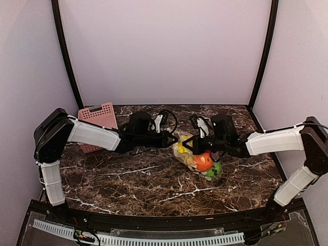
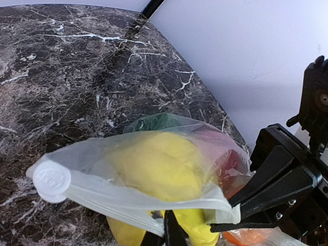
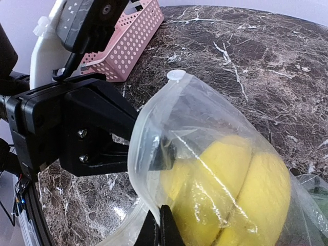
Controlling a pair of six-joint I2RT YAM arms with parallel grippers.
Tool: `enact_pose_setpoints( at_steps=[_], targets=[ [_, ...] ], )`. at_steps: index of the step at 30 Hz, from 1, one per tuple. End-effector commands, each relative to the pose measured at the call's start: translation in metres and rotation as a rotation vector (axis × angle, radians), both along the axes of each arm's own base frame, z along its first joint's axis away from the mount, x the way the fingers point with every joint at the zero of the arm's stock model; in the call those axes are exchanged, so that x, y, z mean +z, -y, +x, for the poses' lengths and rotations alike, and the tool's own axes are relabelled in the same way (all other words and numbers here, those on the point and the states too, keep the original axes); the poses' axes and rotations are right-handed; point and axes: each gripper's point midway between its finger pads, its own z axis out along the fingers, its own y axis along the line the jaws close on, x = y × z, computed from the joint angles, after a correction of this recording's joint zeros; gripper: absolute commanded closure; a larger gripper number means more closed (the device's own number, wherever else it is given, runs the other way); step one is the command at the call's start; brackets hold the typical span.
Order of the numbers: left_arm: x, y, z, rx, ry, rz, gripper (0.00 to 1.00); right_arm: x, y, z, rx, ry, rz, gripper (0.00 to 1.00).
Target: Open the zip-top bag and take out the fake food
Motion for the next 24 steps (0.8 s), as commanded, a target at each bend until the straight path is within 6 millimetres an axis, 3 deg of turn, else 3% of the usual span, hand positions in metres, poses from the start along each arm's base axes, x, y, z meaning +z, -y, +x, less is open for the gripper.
enact_pose_setpoints(
  at_steps=[1, 2, 3, 4, 5, 6, 7, 9, 16, 19, 22, 24],
  targets=[
    [-0.007, -0.031, 0.002, 0.04, -0.017, 0.209, 0.99, -0.014, 0.0, -0.002, 0.001, -0.052, 0.015, 1.0],
    [-0.003, -0.041, 0.005, 0.055, 0.001, 0.244, 0.99, -0.012, 0.0, -0.002, -0.001, -0.055, 0.025, 1.0],
    [-0.017, -0.058, 0.003, 0.084, -0.03, 0.32, 0.99, -0.01, 0.0, -0.002, -0.005, -0.053, 0.033, 1.0],
    [-0.013, -0.07, 0.007, 0.11, -0.023, 0.338, 0.99, -0.006, 0.001, -0.002, -0.013, -0.049, 0.04, 1.0],
    [-0.03, -0.088, 0.002, 0.133, -0.062, 0.404, 0.99, -0.002, 0.003, -0.003, -0.019, -0.043, 0.048, 1.0],
    [-0.026, -0.101, 0.006, 0.161, -0.059, 0.414, 0.99, 0.002, 0.005, -0.003, -0.028, -0.036, 0.056, 1.0],
    [-0.035, -0.117, 0.006, 0.189, -0.076, 0.455, 0.99, 0.006, 0.006, -0.003, -0.035, -0.028, 0.062, 1.0],
    [-0.033, -0.129, 0.005, 0.203, -0.055, 0.486, 0.99, 0.017, 0.008, -0.004, -0.04, -0.011, 0.08, 1.0],
    [-0.018, -0.117, 0.003, 0.139, -0.006, 0.425, 0.97, 0.051, -0.005, -0.014, 0.031, 0.025, 0.157, 1.0],
    [-0.001, -0.117, 0.001, 0.149, 0.034, 0.366, 0.85, 0.048, -0.013, -0.018, 0.057, 0.016, 0.154, 1.0],
    [0.029, -0.118, -0.005, 0.159, 0.082, 0.285, 0.75, 0.045, -0.021, -0.022, 0.076, 0.007, 0.155, 1.0],
    [0.037, -0.118, -0.017, 0.14, 0.081, 0.234, 0.67, 0.044, -0.028, -0.025, 0.088, 0.005, 0.159, 1.0]
  ],
)
